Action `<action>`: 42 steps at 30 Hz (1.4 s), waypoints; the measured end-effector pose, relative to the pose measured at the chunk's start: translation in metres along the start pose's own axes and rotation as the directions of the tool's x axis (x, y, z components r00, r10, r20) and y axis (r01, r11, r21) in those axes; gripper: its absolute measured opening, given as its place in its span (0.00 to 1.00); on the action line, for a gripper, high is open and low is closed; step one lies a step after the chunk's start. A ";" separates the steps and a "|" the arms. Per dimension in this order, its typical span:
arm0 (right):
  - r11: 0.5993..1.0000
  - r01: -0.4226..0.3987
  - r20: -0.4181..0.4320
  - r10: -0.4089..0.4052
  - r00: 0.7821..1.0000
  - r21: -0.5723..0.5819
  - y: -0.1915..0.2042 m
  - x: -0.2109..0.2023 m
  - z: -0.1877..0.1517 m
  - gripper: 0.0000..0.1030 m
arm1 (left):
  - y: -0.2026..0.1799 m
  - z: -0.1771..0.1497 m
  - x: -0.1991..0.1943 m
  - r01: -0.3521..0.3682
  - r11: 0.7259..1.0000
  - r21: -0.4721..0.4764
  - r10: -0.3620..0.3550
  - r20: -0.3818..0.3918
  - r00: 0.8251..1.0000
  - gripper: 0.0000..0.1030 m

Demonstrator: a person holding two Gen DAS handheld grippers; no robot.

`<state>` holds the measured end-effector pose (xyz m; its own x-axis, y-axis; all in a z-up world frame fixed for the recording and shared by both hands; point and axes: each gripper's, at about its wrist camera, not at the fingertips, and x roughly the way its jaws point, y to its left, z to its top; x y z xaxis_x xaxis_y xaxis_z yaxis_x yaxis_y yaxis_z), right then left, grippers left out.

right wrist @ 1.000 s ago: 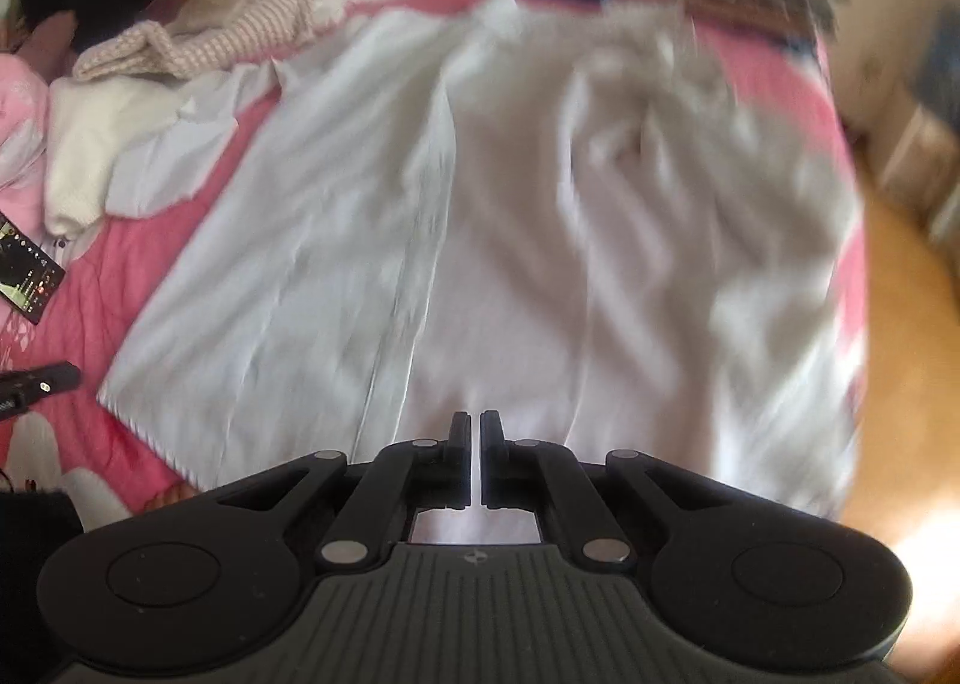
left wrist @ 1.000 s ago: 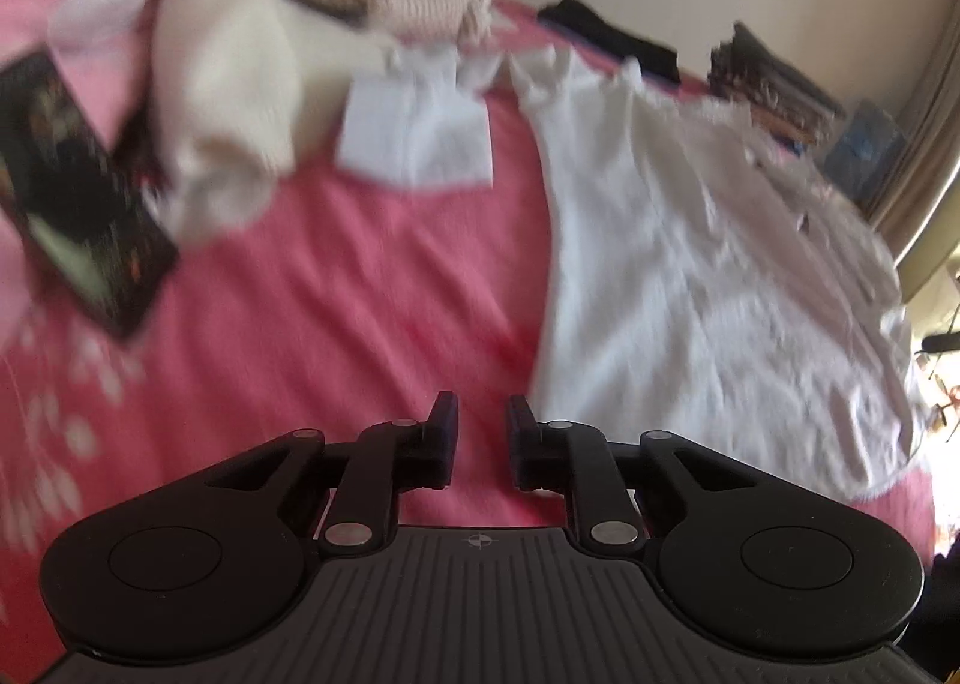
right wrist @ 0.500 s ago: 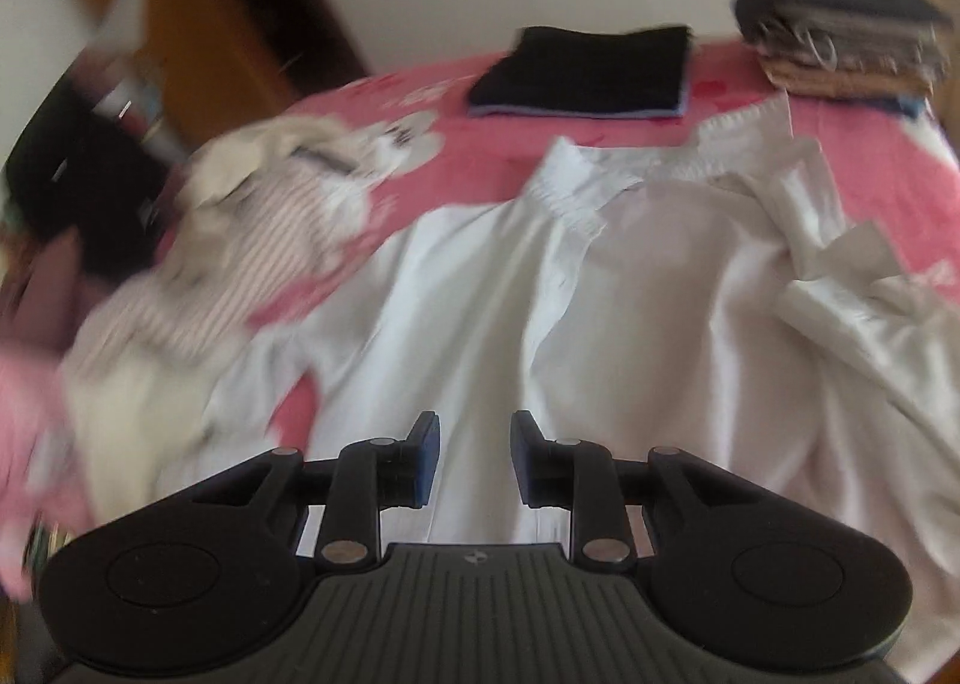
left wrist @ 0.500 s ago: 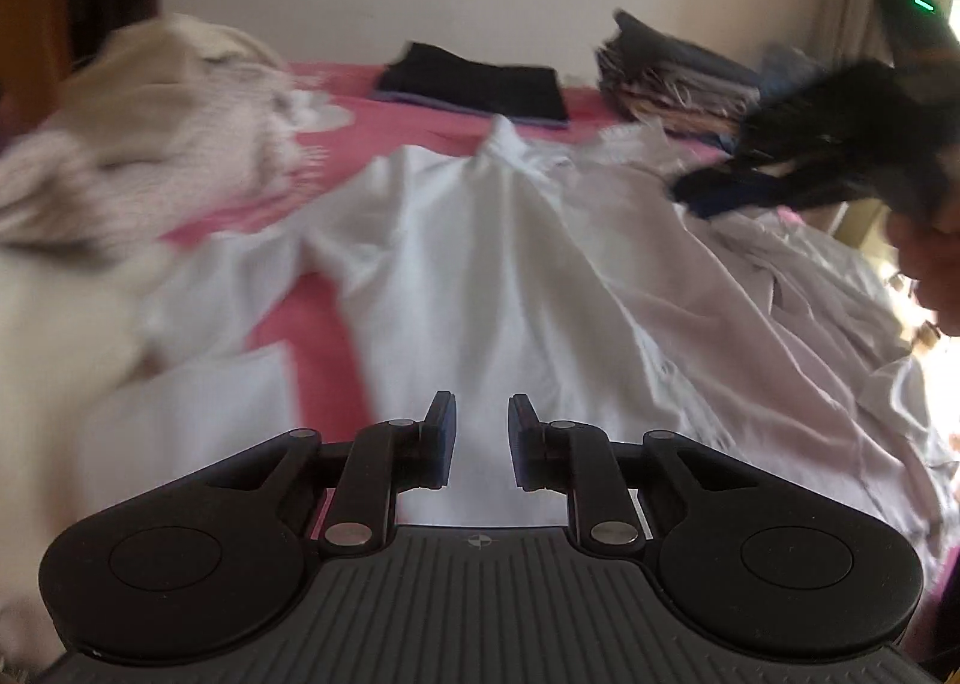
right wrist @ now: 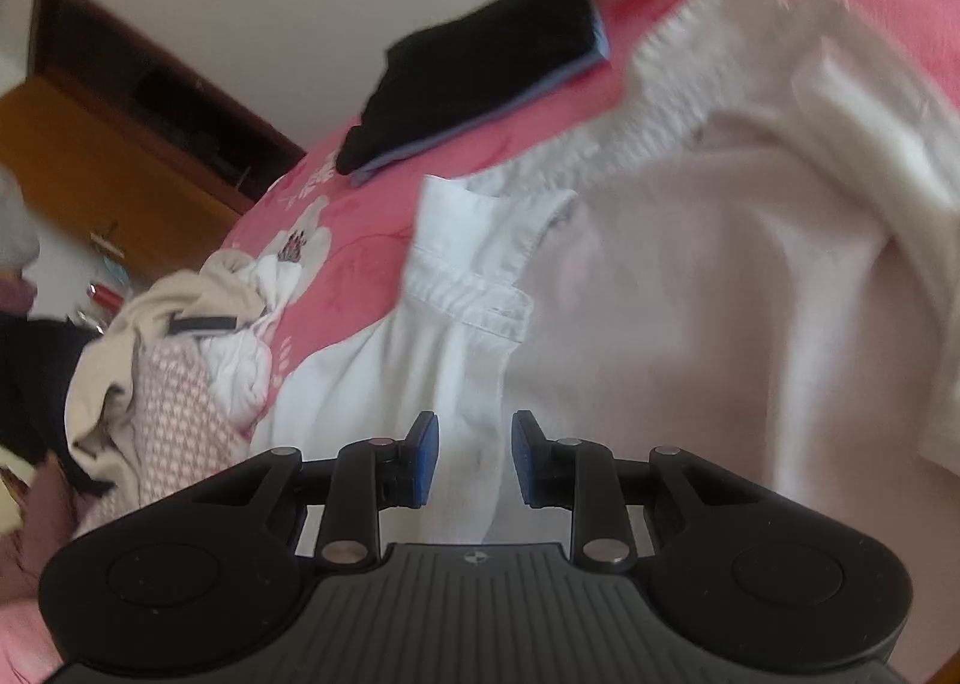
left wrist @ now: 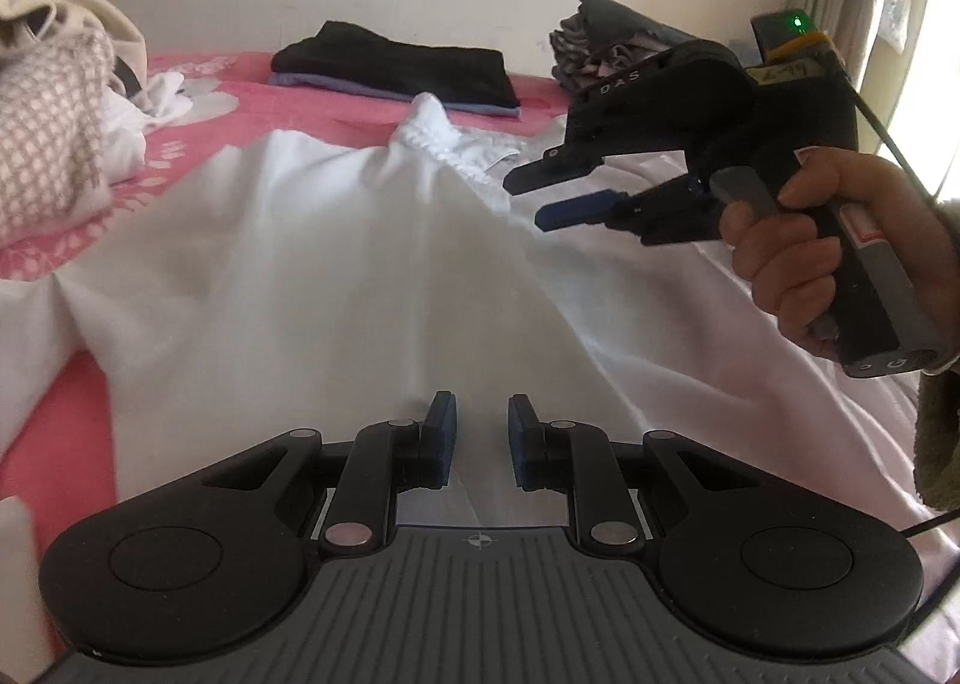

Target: Fold clothes

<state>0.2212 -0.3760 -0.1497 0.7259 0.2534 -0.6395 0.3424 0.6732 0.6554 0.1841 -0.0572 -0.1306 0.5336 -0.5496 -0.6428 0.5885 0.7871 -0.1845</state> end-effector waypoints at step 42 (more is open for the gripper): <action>0.893 0.036 -0.037 -0.059 0.998 -0.449 0.054 -0.029 -0.006 0.32 | -0.033 -0.001 0.001 0.011 0.978 0.206 -0.027 0.074 0.997 0.18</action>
<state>0.2148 -0.3425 -0.0982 0.6821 0.2387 -0.6912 0.0644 0.9219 0.3820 0.1644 -0.0829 -0.1262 0.5610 -0.5895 -0.5811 0.7068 0.7065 -0.0344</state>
